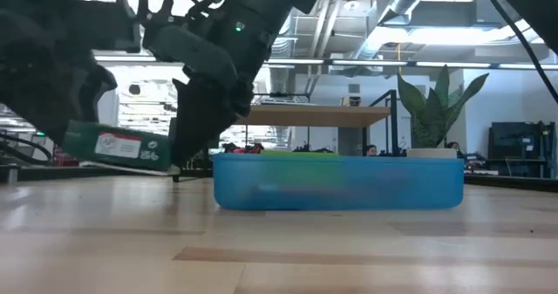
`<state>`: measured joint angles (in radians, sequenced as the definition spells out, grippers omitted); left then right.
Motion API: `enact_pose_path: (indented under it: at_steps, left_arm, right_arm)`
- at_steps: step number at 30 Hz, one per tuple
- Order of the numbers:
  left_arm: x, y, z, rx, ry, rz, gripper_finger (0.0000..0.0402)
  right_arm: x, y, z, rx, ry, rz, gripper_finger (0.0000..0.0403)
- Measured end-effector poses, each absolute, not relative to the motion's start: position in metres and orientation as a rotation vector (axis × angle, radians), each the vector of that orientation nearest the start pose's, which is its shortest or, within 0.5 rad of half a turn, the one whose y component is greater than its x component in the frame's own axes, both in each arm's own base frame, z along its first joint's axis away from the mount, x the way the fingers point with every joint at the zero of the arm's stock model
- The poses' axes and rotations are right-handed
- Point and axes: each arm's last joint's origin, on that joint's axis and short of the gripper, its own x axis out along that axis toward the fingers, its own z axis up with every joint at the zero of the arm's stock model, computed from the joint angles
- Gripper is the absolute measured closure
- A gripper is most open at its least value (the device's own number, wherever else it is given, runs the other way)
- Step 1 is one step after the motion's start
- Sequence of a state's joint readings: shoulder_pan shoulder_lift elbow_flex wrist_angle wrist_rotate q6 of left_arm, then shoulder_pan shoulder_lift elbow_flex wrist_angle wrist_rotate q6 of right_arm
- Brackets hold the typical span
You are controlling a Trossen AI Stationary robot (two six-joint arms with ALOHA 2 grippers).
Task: Pack school essentials
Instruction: Put the yellow crayon box into the blue supply box
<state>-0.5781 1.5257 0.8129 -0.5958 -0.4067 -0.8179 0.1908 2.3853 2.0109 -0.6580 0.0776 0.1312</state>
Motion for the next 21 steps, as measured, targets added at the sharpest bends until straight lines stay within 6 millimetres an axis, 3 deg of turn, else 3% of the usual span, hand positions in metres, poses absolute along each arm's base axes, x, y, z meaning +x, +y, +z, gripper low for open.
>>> enact_pose_path:
  at_steps: [12,21]
  left_arm:
    - [0.233,-0.129,0.166,-0.11,1.031,0.292,0.0283]
    - [0.249,-0.123,0.171,-0.113,0.935,0.253,0.0283]
  right_arm:
    - [0.489,0.103,0.194,-0.012,1.047,0.028,0.0388]
    - [0.476,0.108,0.198,-0.039,1.136,-0.013,0.0388]
